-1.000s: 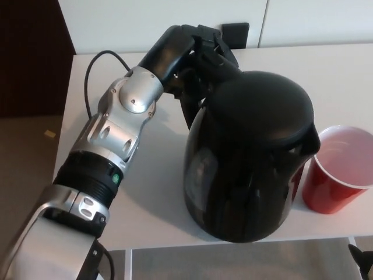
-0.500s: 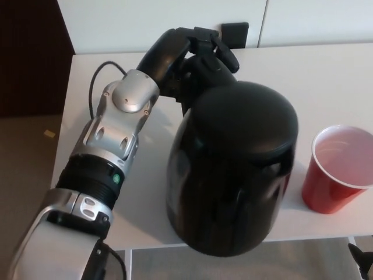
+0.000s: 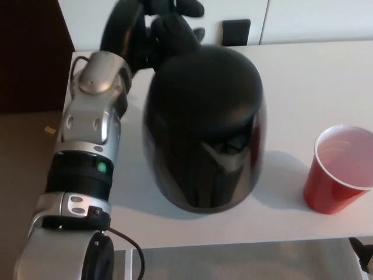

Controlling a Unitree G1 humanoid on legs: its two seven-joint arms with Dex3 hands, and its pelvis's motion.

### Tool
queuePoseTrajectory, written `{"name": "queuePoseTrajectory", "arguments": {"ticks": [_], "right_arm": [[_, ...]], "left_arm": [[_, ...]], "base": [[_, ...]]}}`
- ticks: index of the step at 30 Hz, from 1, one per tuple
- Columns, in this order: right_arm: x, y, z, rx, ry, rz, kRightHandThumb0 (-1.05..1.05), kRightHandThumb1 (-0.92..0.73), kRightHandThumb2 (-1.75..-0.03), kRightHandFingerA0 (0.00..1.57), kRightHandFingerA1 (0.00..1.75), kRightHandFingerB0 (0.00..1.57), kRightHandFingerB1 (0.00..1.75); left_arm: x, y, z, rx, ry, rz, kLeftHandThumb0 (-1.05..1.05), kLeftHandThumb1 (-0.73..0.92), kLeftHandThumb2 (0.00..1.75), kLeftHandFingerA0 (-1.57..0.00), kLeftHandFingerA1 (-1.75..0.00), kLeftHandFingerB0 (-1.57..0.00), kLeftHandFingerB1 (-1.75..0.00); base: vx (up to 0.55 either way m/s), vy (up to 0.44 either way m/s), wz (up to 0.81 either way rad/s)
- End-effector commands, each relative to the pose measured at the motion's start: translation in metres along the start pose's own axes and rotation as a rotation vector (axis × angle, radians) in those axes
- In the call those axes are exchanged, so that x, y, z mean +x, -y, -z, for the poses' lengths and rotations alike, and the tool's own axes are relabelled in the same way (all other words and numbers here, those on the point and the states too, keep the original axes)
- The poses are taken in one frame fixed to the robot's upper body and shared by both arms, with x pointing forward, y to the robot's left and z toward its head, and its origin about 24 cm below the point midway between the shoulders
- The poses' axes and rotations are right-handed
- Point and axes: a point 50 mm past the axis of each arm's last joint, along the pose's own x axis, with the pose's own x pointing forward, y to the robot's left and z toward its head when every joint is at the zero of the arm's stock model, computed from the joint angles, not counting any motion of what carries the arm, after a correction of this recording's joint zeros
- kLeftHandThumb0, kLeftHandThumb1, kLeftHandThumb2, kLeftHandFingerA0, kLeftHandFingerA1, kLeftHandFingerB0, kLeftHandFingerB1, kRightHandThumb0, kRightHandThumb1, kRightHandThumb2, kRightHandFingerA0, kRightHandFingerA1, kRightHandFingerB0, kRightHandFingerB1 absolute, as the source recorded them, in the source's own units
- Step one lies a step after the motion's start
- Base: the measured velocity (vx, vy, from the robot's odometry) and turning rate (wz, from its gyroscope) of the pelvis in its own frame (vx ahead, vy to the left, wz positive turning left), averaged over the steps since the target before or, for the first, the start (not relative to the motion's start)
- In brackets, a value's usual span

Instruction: The robot walk towards a table in front and uses its left hand to pick up the pot from the base and pour water to the cup on the right hand side

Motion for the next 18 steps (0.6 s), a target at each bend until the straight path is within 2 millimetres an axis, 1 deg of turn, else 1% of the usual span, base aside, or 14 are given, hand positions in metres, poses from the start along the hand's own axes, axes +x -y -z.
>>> {"name": "queuePoseTrajectory", "arguments": {"ticks": [1,2,3,5,7,8,9,10,12,13,14,16,17,18], "right_arm": [[0.002,0.006,-0.002,-0.019,-0.013,-0.001,-0.56,-0.76,-0.63,0.46,0.72,0.36,0.49],[0.002,0.006,-0.002,-0.017,-0.013,-0.002,-0.56,-0.76,-0.63,0.46,0.72,0.36,0.49],[0.002,0.005,-0.001,-0.032,-0.012,-0.006,-0.56,-0.78,-0.63,0.48,0.77,0.39,0.50],[0.001,0.005,0.000,-0.044,-0.010,-0.011,-0.57,-0.75,-0.64,0.48,0.74,0.37,0.51],[0.001,0.006,0.000,-0.048,-0.008,-0.011,-0.57,-0.77,-0.64,0.48,0.74,0.38,0.51],[0.000,0.006,0.001,-0.058,-0.010,-0.014,-0.57,-0.79,-0.63,0.51,0.81,0.39,0.51],[0.000,0.006,0.001,-0.062,-0.011,-0.016,-0.57,-0.79,-0.63,0.51,0.81,0.39,0.51],[0.000,0.004,0.000,-0.069,-0.006,-0.023,-0.59,-0.77,-0.64,0.51,0.80,0.37,0.51],[0.002,0.003,-0.004,-0.063,0.002,-0.027,-0.58,-0.77,-0.63,0.50,0.79,0.37,0.52],[0.004,0.002,-0.007,-0.056,0.006,-0.030,-0.56,-0.77,-0.63,0.47,0.74,0.36,0.52],[0.005,0.002,-0.010,-0.052,0.009,-0.033,-0.56,-0.77,-0.63,0.47,0.74,0.36,0.52],[0.005,0.002,-0.010,-0.070,0.015,-0.036,-0.56,-0.78,-0.62,0.48,0.75,0.37,0.53],[0.005,0.002,-0.010,-0.073,0.014,-0.037,-0.55,-0.78,-0.62,0.47,0.72,0.38,0.52],[0.006,0.002,-0.010,-0.074,0.013,-0.037,-0.55,-0.78,-0.62,0.47,0.72,0.38,0.52]], "left_arm": [[-0.001,-0.007,-0.024,0.030,0.125,-0.118,-0.10,0.75,0.72,-1.11,-1.29,-0.85,-1.08],[-0.001,-0.007,-0.024,0.035,0.128,-0.122,-0.10,0.75,0.72,-1.11,-1.29,-0.85,-1.08],[-0.002,-0.009,-0.028,0.121,0.152,-0.145,-0.13,0.75,0.68,-1.07,-1.30,-0.82,-1.08],[-0.003,-0.009,-0.029,0.167,0.165,-0.160,-0.10,0.77,0.64,-1.07,-1.29,-0.81,-1.06],[-0.003,-0.007,-0.033,0.307,0.208,-0.191,-0.10,0.78,0.65,-1.09,-1.26,-0.80,-1.07],[-0.003,-0.006,-0.038,0.472,0.246,-0.242,-0.12,0.79,0.64,-1.06,-1.30,-0.80,-1.08],[-0.003,-0.004,-0.040,0.543,0.268,-0.263,-0.12,0.79,0.64,-1.06,-1.30,-0.80,-1.08],[-0.004,-0.002,-0.044,0.621,0.307,-0.277,-0.13,0.78,0.64,-0.96,-1.41,-0.78,-1.06],[-0.004,-0.001,-0.050,0.711,0.357,-0.302,-0.11,0.75,0.64,-0.96,-1.45,-0.79,-1.10],[-0.003,0.000,-0.055,0.801,0.393,-0.318,-0.11,0.74,0.59,-0.80,-1.72,-0.72,-1.25],[-0.002,0.003,-0.059,0.884,0.421,-0.328,-0.11,0.74,0.59,-0.80,-1.72,-0.72,-1.25],[-0.002,0.007,-0.063,1.043,0.487,-0.324,-0.12,0.71,0.58,-0.77,-1.75,-0.73,-1.22],[-0.002,0.010,-0.065,1.094,0.528,-0.314,-0.16,0.66,0.58,-0.81,-1.75,-0.83,-0.89],[-0.002,0.011,-0.066,1.111,0.544,-0.310,-0.16,0.66,0.58,-0.81,-1.75,-0.83,-0.89]], "base": [[0.00,0.000,0.00],[0.00,0.000,0.00],[0.00,0.000,0.00],[0.00,0.000,0.00],[0.00,0.000,0.00],[0.00,0.000,0.00],[0.00,0.000,0.00],[0.00,0.000,0.00],[0.00,0.000,0.00],[0.00,0.000,0.00],[0.00,0.000,0.00],[0.00,0.000,0.00],[0.00,0.000,0.00],[0.00,0.000,0.00]]}}
